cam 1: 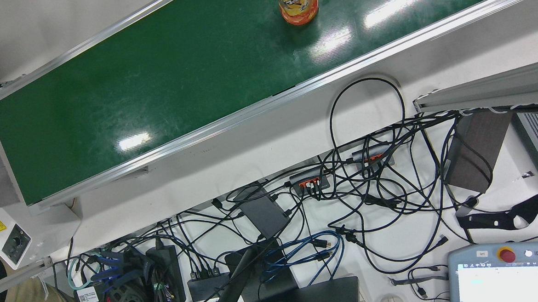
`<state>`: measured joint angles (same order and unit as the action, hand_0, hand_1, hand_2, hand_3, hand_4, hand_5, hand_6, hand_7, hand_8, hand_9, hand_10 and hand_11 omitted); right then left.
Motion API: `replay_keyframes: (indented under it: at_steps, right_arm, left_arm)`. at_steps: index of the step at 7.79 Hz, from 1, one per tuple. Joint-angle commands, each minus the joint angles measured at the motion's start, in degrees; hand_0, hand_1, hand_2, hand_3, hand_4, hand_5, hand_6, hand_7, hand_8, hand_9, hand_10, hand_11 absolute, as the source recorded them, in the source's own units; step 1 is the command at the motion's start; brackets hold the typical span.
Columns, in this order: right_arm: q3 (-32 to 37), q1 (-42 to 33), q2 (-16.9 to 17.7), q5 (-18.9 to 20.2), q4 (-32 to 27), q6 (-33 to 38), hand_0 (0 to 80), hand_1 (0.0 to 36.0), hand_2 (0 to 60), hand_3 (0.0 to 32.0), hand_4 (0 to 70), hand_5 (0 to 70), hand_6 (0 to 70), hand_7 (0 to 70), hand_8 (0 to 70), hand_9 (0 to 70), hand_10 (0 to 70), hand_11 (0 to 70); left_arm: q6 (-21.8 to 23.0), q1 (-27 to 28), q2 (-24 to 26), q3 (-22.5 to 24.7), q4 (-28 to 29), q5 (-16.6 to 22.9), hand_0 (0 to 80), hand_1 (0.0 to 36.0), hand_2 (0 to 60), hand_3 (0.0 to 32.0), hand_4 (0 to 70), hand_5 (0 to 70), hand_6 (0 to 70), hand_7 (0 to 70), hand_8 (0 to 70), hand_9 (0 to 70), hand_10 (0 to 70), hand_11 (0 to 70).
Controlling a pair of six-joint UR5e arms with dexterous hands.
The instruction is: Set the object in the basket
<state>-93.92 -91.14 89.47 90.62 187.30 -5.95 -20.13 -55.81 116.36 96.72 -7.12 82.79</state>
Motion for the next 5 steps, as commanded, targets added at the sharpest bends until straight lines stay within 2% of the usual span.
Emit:
replay_keyframes:
  at_steps: [1,5]
  right_arm:
    - [0.05,0.0,0.0,0.0,0.0,-0.03,0.0,0.0,0.0,0.0,0.0,0.0,0.0,0.0,0.0,0.0,0.0,0.0]
    - [0.13,0.0,0.0,0.0,0.0,-0.03,0.0,0.0,0.0,0.0,0.0,0.0,0.0,0.0,0.0,0.0,0.0,0.0]
  left_arm:
    - [0.0,0.0,0.01,-0.04,0.0,0.0,52.4,8.0,0.0,0.6,15.1,12.5,0.3,0.0,6.6,7.2,6.3,10.4]
    - [0.0,0.18,0.09,0.13,0.0,0.0,52.5,7.8,0.0,0.6,15.0,12.9,0.4,0.0,6.8,7.5,6.4,10.5]
